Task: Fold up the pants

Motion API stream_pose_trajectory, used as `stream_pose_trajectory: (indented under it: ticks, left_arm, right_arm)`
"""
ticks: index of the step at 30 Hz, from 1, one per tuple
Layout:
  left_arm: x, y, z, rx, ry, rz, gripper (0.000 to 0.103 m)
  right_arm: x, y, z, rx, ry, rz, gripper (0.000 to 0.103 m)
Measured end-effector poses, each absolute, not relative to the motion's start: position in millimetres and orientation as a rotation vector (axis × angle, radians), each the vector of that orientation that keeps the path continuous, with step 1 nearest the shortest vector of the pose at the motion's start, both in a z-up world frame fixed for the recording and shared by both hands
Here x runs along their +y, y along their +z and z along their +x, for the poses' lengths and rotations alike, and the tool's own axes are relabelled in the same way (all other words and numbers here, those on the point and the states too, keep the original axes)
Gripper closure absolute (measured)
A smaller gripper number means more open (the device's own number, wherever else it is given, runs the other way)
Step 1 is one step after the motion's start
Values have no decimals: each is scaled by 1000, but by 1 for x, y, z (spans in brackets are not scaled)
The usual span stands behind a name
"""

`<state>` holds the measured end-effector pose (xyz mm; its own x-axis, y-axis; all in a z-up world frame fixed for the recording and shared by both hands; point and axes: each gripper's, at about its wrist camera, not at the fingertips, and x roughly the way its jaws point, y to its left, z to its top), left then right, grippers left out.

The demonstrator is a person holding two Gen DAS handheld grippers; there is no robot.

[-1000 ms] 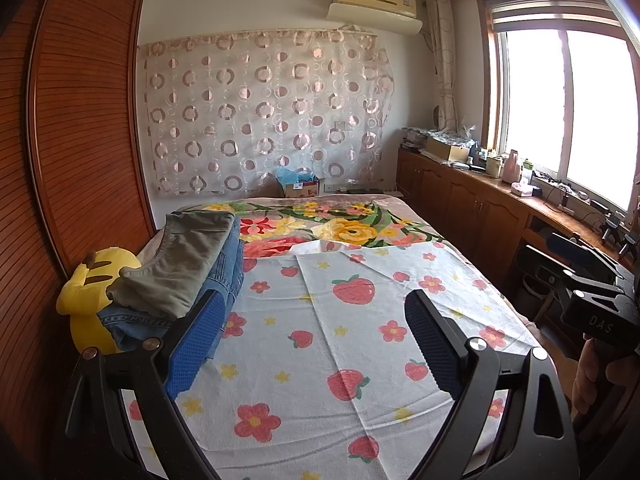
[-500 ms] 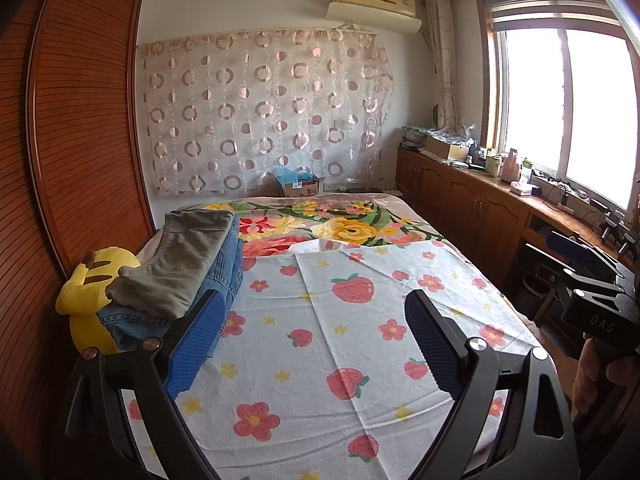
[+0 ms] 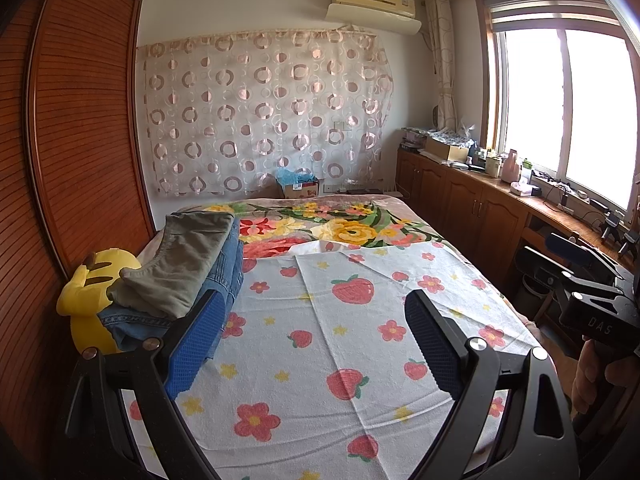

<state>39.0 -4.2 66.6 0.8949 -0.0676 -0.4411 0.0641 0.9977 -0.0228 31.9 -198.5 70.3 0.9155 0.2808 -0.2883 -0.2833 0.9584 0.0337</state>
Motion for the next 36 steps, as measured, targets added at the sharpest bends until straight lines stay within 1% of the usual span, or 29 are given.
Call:
stream_pose_trajectory:
  ticks: [36]
  left_arm:
    - [-4, 66, 39, 458, -70, -9, 11]
  right_arm:
    - [-204, 69, 31, 293, 294, -2, 18]
